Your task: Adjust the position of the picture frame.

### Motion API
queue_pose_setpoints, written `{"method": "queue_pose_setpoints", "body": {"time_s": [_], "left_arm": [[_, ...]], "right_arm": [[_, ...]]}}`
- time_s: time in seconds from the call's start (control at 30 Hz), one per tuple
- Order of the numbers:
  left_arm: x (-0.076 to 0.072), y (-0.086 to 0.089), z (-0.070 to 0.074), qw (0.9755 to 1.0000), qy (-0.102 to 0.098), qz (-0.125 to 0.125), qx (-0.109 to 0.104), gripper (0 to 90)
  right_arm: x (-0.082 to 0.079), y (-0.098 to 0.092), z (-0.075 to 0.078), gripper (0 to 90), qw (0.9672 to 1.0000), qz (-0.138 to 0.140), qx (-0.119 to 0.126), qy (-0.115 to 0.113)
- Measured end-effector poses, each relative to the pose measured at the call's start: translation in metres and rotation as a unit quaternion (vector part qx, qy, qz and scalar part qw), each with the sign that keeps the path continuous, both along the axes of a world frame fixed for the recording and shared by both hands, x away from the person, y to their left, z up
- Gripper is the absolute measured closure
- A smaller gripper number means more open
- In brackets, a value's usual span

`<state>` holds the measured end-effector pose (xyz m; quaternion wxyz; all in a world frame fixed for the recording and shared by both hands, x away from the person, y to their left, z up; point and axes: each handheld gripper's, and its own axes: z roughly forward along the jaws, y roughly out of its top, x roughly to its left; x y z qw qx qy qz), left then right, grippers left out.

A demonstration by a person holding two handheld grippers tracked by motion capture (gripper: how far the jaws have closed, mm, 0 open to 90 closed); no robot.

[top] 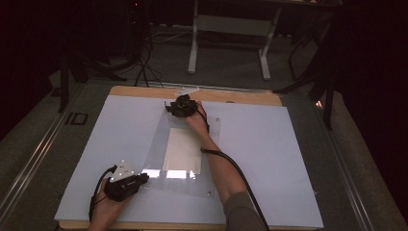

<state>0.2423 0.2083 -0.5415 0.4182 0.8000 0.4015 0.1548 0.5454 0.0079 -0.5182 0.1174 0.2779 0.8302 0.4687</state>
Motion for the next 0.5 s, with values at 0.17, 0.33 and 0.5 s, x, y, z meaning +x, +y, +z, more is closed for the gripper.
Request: {"method": "queue_pose_setpoints", "body": {"time_s": [0.17, 0.33, 0.5], "left_arm": [[0.0, 0.0, 0.0, 1.0, 0.0, -0.001, 0.0, 83.3], [0.0, 0.0, 0.0, 1.0, -0.001, -0.002, 0.001, 83.4], [0.003, 0.001, 0.001, 0.9999, 0.008, -0.008, -0.008, 83.3]], "right_arm": [[0.004, 0.018, -0.001, 74.6, 0.9998, -0.016, -0.013, 0.001], [0.003, 0.026, -0.004, 85.5, 0.9991, -0.029, -0.032, -0.004], [-0.001, 0.025, -0.002, 86.1, 0.9983, -0.042, -0.039, -0.009]]}}
